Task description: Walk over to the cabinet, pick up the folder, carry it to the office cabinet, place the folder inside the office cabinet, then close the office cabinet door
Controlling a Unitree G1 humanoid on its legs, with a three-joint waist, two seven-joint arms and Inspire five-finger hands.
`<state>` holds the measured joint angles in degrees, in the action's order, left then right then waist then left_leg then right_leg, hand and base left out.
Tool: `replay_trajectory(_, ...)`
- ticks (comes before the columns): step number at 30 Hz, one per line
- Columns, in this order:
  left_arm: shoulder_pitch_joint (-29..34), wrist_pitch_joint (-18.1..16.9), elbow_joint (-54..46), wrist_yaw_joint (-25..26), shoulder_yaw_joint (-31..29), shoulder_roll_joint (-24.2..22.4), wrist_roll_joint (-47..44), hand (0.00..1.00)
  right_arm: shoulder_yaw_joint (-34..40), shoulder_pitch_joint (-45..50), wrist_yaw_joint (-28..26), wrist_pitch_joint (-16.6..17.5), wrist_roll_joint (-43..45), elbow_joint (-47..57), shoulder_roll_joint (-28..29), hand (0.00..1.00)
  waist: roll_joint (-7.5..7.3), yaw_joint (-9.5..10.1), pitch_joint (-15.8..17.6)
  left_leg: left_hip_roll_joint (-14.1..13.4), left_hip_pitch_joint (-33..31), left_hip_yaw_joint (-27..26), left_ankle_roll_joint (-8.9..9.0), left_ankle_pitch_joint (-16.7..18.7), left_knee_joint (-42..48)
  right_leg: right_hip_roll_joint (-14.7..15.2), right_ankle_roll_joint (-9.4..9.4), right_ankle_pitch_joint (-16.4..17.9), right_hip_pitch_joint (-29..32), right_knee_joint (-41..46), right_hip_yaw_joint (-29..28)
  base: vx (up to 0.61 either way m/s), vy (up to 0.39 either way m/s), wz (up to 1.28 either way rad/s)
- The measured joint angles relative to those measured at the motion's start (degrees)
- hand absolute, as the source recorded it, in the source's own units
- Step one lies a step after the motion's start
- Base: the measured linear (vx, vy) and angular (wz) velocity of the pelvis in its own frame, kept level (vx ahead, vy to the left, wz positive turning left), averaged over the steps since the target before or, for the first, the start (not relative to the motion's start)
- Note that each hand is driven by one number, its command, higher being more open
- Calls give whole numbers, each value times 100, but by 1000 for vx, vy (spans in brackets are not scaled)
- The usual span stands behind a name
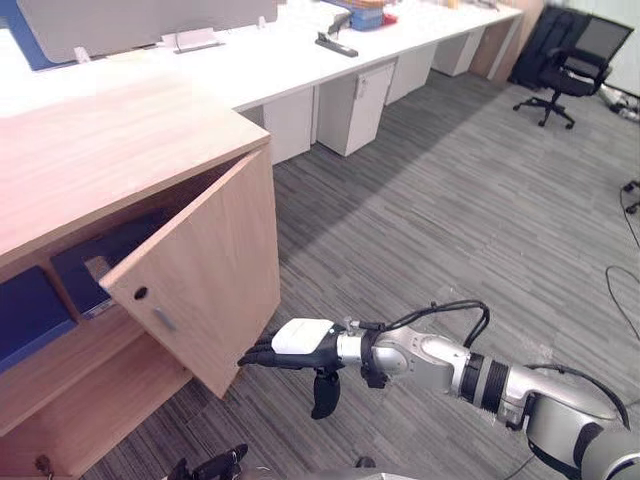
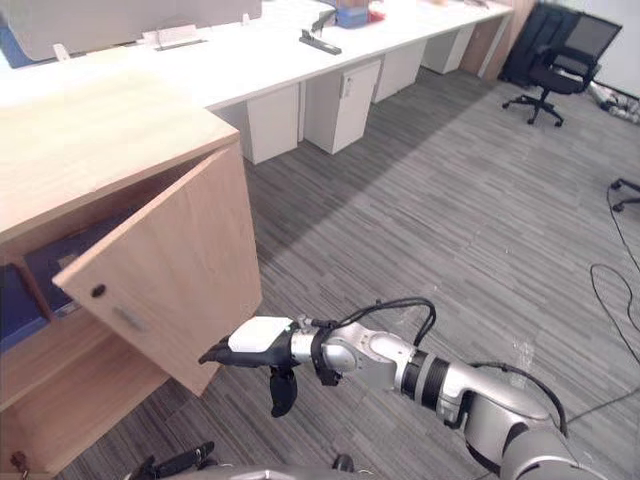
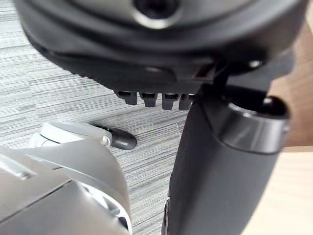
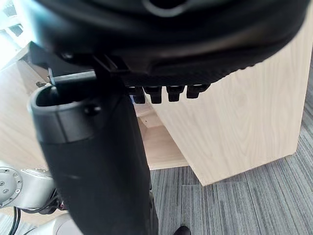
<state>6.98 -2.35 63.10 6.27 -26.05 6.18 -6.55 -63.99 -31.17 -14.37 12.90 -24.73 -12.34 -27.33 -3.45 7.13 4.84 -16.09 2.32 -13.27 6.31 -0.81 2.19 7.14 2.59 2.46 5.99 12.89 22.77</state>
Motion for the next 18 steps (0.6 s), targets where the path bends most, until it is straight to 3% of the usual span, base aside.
replay_trajectory(1,30,0,-12,-34,9,-25,-27,100,20,179,7,-33,-1,-34,-5,100,-13,11,8,68,-20,102,41,71,71,156,47,147,47,282,46,-23,94,72)
replay_trajectory(2,99,-3,-21,-80,67,-40,-84,100,39,531,7,-71,-12,-195,3,100,-102,26,15,299,-92,323,128,171,223,552,155,468,149,839,131,-24,76,104)
replay_trajectory(3,141,-7,-25,-128,131,-35,-127,100,65,895,8,-110,-66,-432,62,100,-169,31,30,576,-211,642,98,239,343,958,177,759,152,1295,236,-29,50,126)
replay_trajectory(4,141,-8,-41,-144,170,-28,-136,100,135,1096,7,-125,-149,-559,107,100,-178,27,26,708,-299,868,75,266,408,1075,78,875,147,1426,224,-29,9,173)
replay_trajectory(5,143,-39,-118,-169,290,-22,-135,100,336,1477,11,-193,-271,-857,218,100,-114,36,31,894,-489,1400,-44,334,504,1025,-412,1103,107,1507,28,-26,-19,180)
replay_trajectory(6,101,-80,-149,-168,335,-22,-135,100,626,1765,16,-249,-277,-1070,313,100,11,65,87,1004,-606,1878,-143,370,547,768,-1169,1237,109,1508,-449,-31,-33,205)
replay_trajectory(7,19,-91,-172,-159,361,-2,-139,100,1070,2034,41,-287,-275,-1262,475,100,90,83,171,1094,-681,2308,-193,359,555,385,-1713,1138,153,1608,-1440,-29,-30,189)
replay_trajectory(8,-63,-94,-161,-146,418,57,-149,100,1518,2251,153,-342,-268,-1477,677,100,191,63,270,1206,-792,2723,-247,321,558,124,-1656,960,317,1974,-2391,-39,-112,257)
replay_trajectory(9,-159,-95,-167,-103,522,151,-174,100,2471,2632,444,-437,-216,-1950,1176,100,341,-94,338,1326,-1028,3541,-211,148,578,-442,-723,1426,331,1941,-3678,-42,-154,292)
replay_trajectory(10,-205,-96,-164,-82,571,258,-171,100,3001,2780,630,-557,-151,-2278,1479,100,295,-241,329,1529,-1175,4021,-174,63,537,-615,-336,1598,211,1617,-4156,-53,-217,287)
replay_trajectory(11,-241,-96,-165,-76,621,326,-169,100,3308,2825,744,-665,2,-2528,1643,100,239,-310,312,1676,-1250,4293,-116,-29,479,-626,-223,1620,135,1325,-4267,-108,-330,275)
replay_trajectory(12,-378,-87,-136,-49,670,325,-166,100,4008,2840,965,-797,299,-3246,1895,100,210,-398,334,1831,-1241,4765,-81,-113,234,-518,117,1637,-27,1197,-3893,-102,-334,243)
replay_trajectory(13,-377,-88,-177,-41,620,216,-169,100,4626,2810,1147,-985,643,-4067,2097,100,238,-284,299,1876,-1327,4797,-28,-162,265,-359,39,1583,-137,965,-3505,-85,-274,211)
replay_trajectory(15,-208,-55,-195,-37,476,-85,-183,100,5138,2877,1421,-1189,1026,-4980,2048,100,344,-255,239,2115,-1452,4392,-83,-78,920,-242,79,1582,-429,754,-2920,5,-99,149)
replay_trajectory(16,-114,-62,-240,-48,472,-151,-195,100,5455,2830,1478,-1362,1334,-5262,2065,100,323,-206,242,2108,-1396,4561,50,-232,683,-232,95,1613,-467,743,-2750,34,-159,146)
replay_trajectory(18,11,-53,-262,-94,411,-317,-433,100,5622,2841,1665,-1445,1368,-5498,2049,100,253,-128,232,2048,-1336,4988,107,-548,172,-240,64,1570,-646,453,-2298,34,-143,105)
